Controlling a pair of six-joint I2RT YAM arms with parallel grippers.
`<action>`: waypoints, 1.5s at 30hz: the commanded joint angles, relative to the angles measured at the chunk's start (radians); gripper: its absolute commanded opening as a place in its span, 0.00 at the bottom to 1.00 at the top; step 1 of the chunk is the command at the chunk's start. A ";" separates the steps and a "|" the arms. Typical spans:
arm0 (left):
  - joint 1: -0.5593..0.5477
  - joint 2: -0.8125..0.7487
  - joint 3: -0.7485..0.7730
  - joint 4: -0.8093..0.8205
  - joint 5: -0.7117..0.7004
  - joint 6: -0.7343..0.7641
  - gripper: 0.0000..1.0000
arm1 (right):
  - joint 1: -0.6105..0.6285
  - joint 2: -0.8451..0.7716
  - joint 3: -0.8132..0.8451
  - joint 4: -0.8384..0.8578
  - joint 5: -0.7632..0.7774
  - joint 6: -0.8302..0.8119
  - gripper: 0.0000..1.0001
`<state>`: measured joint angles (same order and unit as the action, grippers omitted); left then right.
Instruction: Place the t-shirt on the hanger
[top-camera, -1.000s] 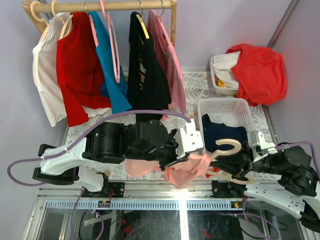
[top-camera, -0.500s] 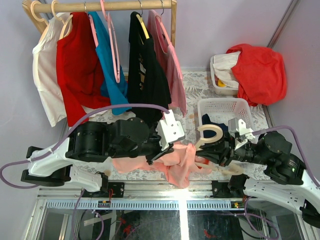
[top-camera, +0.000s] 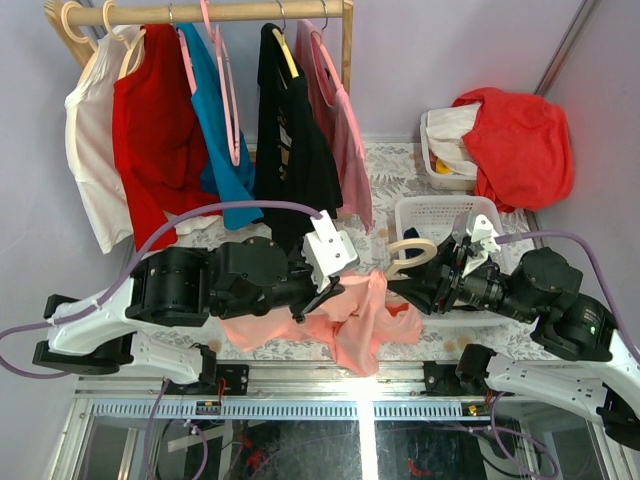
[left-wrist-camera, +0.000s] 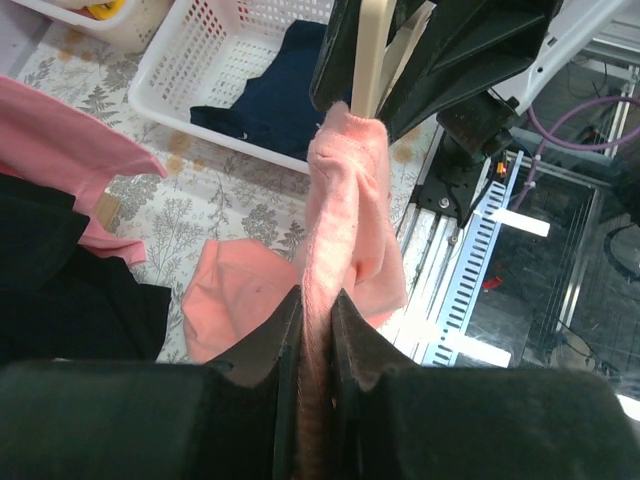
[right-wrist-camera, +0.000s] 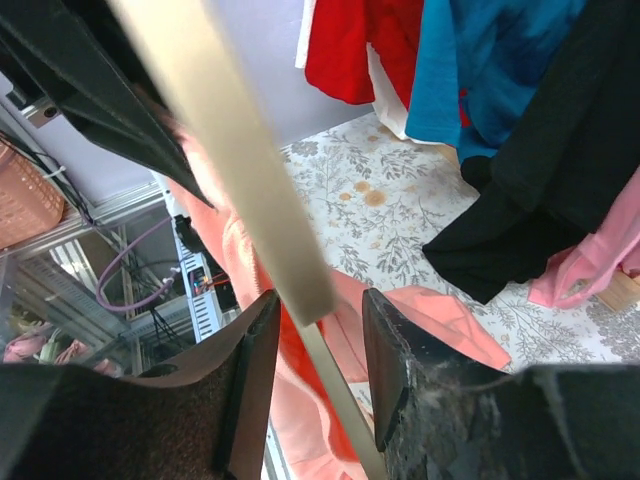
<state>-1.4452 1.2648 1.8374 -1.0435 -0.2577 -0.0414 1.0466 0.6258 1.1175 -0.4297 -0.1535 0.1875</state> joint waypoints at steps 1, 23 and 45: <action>0.019 -0.052 -0.014 0.132 -0.147 -0.022 0.00 | 0.002 0.034 0.085 -0.055 0.112 0.049 0.44; 0.021 -0.017 -0.011 0.135 -0.013 0.009 0.18 | 0.001 0.050 -0.015 0.105 -0.097 0.042 0.00; 0.054 0.046 0.008 0.168 0.128 0.042 0.21 | 0.001 -0.011 -0.068 0.204 -0.216 0.010 0.00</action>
<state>-1.4059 1.2854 1.8118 -1.0256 -0.1425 -0.0059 1.0519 0.6098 1.0420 -0.3473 -0.3599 0.1829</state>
